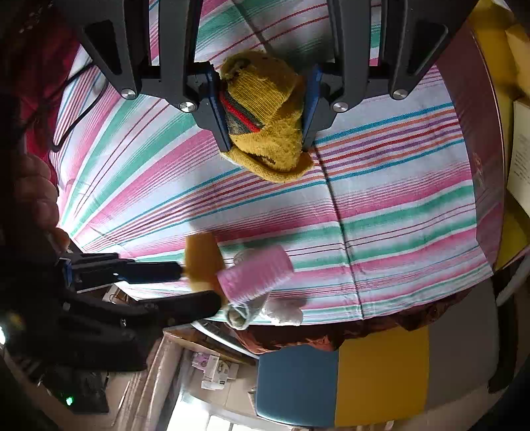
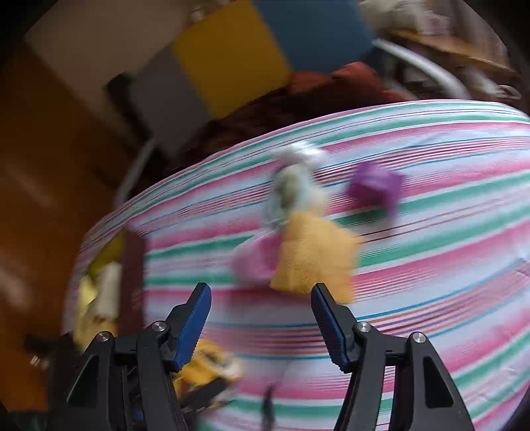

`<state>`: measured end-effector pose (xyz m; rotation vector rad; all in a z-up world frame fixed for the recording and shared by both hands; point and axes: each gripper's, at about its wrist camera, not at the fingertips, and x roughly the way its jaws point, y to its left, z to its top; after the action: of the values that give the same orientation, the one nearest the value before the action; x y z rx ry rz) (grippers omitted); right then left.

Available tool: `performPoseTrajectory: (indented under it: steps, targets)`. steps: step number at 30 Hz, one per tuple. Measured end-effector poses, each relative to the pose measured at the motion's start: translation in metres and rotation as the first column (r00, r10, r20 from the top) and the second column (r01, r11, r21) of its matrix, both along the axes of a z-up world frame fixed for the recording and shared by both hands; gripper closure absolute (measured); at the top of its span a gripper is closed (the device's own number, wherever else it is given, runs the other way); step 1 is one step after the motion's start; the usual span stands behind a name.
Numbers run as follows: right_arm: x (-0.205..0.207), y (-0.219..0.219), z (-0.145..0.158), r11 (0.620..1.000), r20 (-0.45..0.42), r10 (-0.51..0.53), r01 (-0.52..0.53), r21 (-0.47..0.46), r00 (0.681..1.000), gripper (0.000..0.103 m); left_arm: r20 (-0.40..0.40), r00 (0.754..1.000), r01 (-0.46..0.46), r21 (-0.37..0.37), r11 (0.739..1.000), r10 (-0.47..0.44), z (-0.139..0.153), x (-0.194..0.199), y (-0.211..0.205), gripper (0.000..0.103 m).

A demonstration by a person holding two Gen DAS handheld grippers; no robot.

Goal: Organize objects
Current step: 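Grasp the yellow sponge block with the right tool while the left tool holds the sock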

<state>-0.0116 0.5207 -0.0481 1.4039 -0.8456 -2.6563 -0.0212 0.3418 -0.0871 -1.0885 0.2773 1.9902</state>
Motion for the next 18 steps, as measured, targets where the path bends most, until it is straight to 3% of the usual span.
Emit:
performPoseTrajectory:
  steps: [3, 6, 9, 12, 15, 18]
  targets:
    - [-0.007, -0.006, -0.006, 0.998, 0.016, 0.04, -0.039, -0.052, 0.999, 0.039, -0.004, 1.0, 0.0, 0.01, 1.0, 0.0, -0.001, 0.001, -0.001, 0.062]
    - [-0.015, -0.002, -0.016, 0.996, 0.046, 0.001, 0.003, -0.092, 0.999, 0.039, 0.0, 1.0, -0.001, 0.019, 1.0, 0.001, -0.002, 0.0, -0.002, 0.06]
    - [-0.015, 0.006, -0.011, 0.994, 0.016, -0.052, 0.053, -0.093, 0.999, 0.039, 0.008, 1.0, -0.004, 0.031, 1.0, 0.004, -0.003, -0.002, -0.002, 0.06]
    - [0.003, 0.025, 0.01, 0.97, -0.072, -0.237, 0.241, 0.043, 0.969, 0.039, 0.003, 1.0, 0.001, 0.036, 0.999, -0.001, -0.004, -0.001, -0.004, 0.059]
    - [0.02, 0.052, 0.006, 0.896, -0.03, -0.423, 0.423, 0.131, 0.906, 0.037, -0.002, 1.0, 0.005, 0.039, 0.999, -0.005, -0.005, -0.001, -0.004, 0.059]
    - [0.019, 0.055, 0.005, 0.928, -0.063, -0.372, 0.372, -0.003, 0.926, 0.037, -0.001, 1.0, 0.005, 0.041, 0.999, -0.005, -0.005, -0.002, -0.003, 0.058]
